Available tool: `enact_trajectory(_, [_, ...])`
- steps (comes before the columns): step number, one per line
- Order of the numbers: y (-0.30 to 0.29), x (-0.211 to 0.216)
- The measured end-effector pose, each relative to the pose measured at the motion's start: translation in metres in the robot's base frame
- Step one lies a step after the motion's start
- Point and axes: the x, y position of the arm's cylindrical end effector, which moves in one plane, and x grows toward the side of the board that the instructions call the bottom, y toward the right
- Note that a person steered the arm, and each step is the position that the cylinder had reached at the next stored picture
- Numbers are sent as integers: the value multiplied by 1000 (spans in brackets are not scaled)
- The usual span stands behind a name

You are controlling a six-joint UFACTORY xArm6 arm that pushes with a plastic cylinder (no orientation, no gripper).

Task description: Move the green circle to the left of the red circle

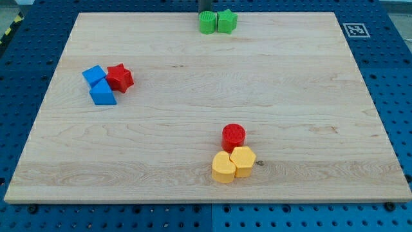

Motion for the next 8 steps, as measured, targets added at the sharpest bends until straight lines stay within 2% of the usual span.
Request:
enact_trajectory(3, [10,33])
enact_trajectory(4, [11,52])
enact_trajectory(7, [18,154])
enact_trajectory(8, [15,150])
